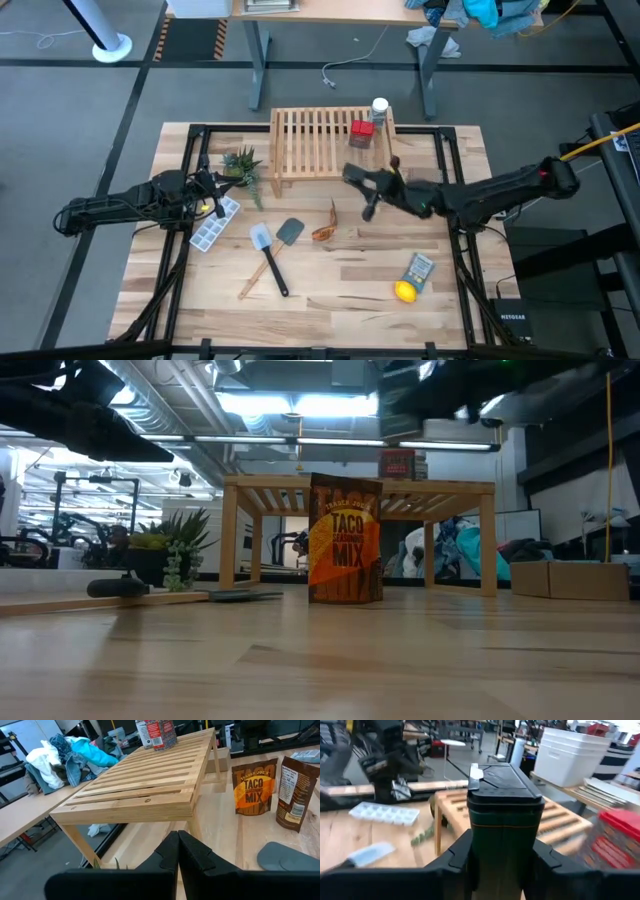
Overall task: Shelf spices
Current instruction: Remove the black seasoning can from the shelf
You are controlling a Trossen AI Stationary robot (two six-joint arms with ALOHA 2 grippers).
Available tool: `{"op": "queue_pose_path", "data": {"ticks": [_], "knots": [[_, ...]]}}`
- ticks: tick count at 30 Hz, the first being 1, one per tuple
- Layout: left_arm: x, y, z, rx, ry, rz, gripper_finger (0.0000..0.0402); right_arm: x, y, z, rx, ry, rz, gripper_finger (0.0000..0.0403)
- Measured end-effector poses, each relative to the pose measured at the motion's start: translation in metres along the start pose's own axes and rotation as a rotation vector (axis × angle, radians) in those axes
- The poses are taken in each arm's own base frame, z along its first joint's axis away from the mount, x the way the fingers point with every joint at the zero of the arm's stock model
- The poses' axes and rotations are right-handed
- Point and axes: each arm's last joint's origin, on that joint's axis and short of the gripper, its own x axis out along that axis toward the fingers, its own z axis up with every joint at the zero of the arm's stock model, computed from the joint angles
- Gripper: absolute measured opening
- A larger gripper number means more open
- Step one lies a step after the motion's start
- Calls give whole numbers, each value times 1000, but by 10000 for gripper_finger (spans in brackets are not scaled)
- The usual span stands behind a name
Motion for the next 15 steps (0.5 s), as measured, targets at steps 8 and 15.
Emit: {"op": "queue_pose_path", "data": {"ticks": [8, 15], "knots": [[0, 0, 0, -38, 0, 0, 3, -39, -3, 1, -101, 73, -45, 114], [0, 0, 0, -66, 0, 1, 2, -47, -16, -37, -18, 277, 17, 114]]}}
